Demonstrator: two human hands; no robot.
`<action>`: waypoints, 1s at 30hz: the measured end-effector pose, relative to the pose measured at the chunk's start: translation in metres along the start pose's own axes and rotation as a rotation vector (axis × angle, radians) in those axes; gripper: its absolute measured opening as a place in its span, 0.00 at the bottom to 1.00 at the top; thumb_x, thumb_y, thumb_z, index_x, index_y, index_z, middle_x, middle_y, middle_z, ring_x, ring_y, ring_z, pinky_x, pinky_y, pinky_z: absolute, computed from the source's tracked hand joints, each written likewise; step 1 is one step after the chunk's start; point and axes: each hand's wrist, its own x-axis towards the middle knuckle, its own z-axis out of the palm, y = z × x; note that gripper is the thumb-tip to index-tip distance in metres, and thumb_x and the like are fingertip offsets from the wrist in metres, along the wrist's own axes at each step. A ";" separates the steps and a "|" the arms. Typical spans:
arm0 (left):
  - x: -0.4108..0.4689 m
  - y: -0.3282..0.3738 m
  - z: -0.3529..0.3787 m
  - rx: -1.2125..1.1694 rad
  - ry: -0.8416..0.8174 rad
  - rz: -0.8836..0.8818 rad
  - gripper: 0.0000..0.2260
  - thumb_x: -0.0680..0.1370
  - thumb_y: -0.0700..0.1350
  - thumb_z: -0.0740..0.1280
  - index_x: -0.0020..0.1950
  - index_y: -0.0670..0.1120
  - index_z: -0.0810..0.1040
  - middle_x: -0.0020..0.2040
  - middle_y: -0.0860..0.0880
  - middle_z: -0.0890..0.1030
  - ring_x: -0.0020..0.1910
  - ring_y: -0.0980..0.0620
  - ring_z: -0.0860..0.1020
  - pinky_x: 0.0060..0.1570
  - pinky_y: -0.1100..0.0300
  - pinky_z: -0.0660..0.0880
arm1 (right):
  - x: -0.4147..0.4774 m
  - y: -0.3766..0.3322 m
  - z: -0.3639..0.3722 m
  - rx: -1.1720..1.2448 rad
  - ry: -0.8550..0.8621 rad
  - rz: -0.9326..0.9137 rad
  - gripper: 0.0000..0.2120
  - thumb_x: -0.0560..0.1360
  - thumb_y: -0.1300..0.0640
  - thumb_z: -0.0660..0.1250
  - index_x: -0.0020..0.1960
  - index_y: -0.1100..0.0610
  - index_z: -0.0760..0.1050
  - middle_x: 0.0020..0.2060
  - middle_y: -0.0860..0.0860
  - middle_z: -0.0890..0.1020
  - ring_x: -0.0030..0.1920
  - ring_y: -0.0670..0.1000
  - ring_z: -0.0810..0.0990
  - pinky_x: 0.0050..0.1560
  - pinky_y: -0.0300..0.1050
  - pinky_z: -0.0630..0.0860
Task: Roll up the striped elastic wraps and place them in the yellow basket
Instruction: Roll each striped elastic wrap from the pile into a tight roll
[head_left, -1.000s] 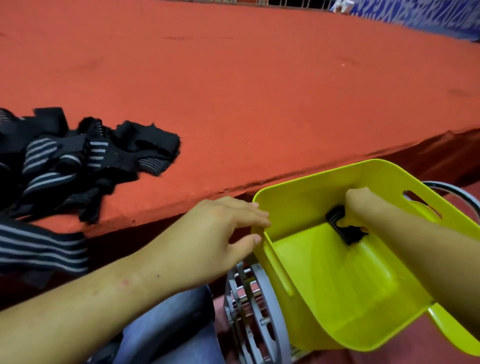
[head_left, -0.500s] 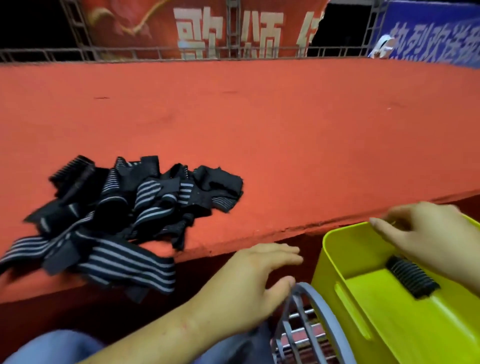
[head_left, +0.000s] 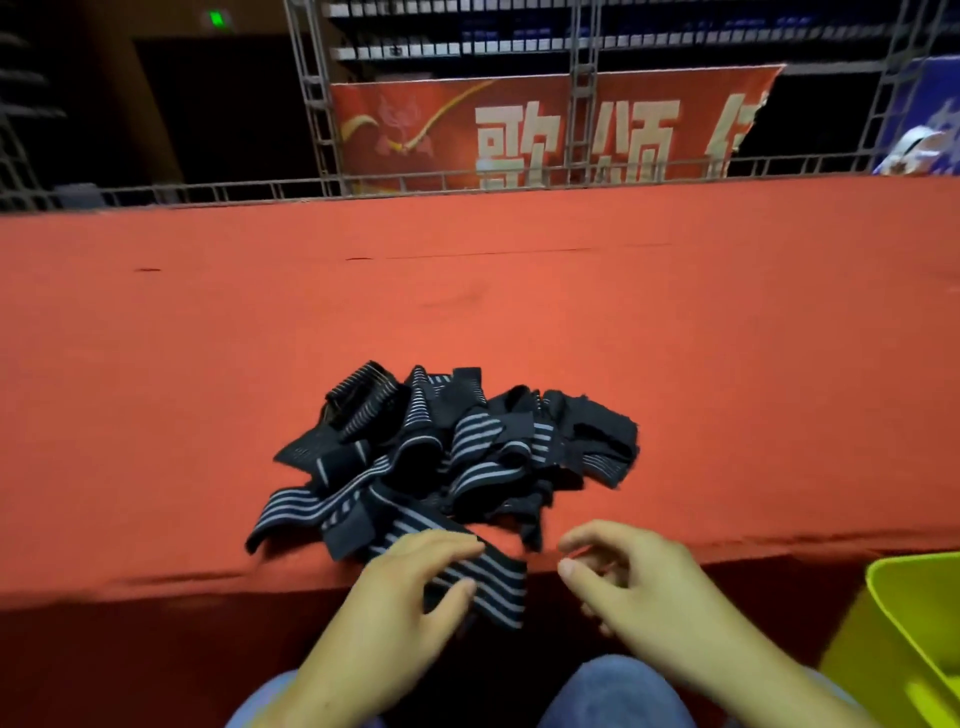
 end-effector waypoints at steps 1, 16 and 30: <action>0.004 -0.011 -0.007 0.021 0.026 -0.006 0.14 0.77 0.52 0.70 0.62 0.57 0.84 0.60 0.68 0.80 0.63 0.69 0.76 0.65 0.73 0.68 | 0.006 -0.005 0.010 0.019 0.000 -0.005 0.04 0.76 0.50 0.75 0.49 0.41 0.83 0.40 0.41 0.86 0.39 0.50 0.85 0.47 0.54 0.84; 0.122 -0.132 -0.059 0.274 0.096 -0.275 0.28 0.79 0.51 0.70 0.78 0.47 0.68 0.75 0.48 0.69 0.73 0.45 0.67 0.74 0.50 0.67 | 0.064 -0.052 0.116 0.236 0.024 -0.008 0.10 0.78 0.51 0.73 0.56 0.38 0.80 0.50 0.35 0.84 0.40 0.50 0.85 0.53 0.56 0.84; 0.179 -0.154 -0.065 0.112 0.383 -0.364 0.12 0.77 0.44 0.69 0.59 0.48 0.83 0.56 0.44 0.83 0.57 0.41 0.80 0.58 0.49 0.77 | 0.049 -0.035 0.116 0.455 0.098 0.128 0.10 0.79 0.57 0.72 0.56 0.44 0.82 0.44 0.41 0.86 0.41 0.49 0.87 0.40 0.44 0.82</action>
